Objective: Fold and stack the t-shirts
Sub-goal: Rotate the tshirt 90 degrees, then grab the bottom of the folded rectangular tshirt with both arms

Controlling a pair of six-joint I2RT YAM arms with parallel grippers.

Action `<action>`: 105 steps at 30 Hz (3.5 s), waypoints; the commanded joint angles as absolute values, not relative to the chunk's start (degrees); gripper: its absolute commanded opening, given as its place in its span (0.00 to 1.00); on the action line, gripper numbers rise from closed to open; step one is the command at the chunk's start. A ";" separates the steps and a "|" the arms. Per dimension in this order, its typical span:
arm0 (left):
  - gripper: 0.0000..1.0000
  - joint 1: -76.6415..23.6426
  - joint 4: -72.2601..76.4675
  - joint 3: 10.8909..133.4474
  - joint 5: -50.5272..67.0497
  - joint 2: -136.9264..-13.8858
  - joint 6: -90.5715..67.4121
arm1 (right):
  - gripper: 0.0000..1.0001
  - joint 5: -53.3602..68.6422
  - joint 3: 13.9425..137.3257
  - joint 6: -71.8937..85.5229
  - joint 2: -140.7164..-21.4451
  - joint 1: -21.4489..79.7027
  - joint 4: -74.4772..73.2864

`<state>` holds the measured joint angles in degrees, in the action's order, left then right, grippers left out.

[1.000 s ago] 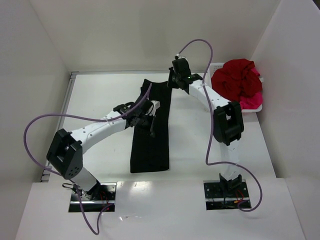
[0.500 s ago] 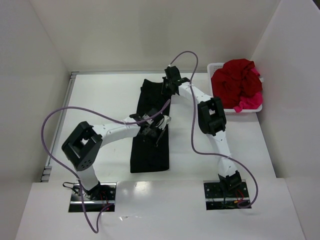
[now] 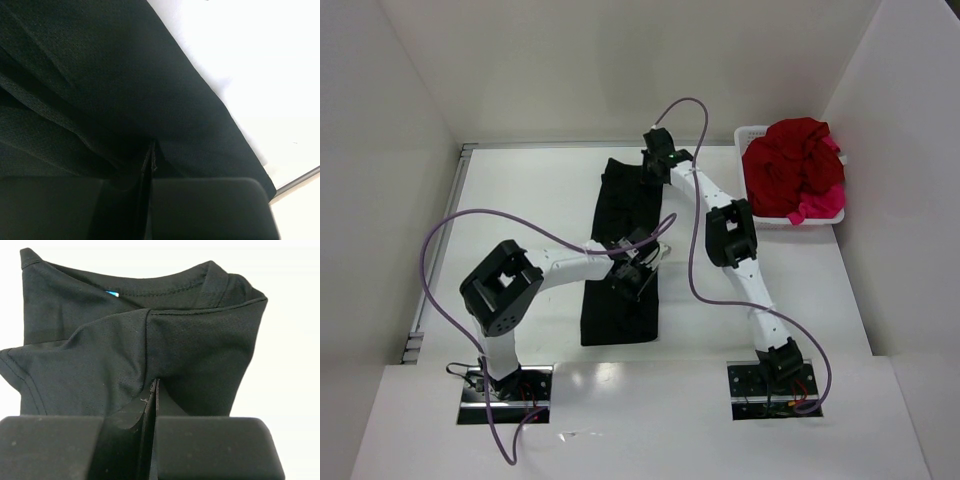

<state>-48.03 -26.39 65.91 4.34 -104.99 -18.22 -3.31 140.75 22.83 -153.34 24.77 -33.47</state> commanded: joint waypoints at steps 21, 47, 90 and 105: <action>0.09 -49.57 -31.55 70.57 0.00 -96.78 -19.95 | 0.05 -5.19 148.46 23.38 -149.18 23.47 -36.56; 1.00 -42.54 -36.21 62.15 -12.66 -66.36 -48.94 | 1.00 12.38 66.03 32.51 -72.79 22.32 -22.06; 0.93 -31.55 -40.17 30.33 16.00 -46.85 -60.20 | 0.84 11.52 38.41 63.37 -74.00 54.05 -22.59; 0.92 -32.87 -37.53 34.45 11.78 -60.21 -58.53 | 0.80 9.05 38.93 65.05 -77.33 54.05 -19.69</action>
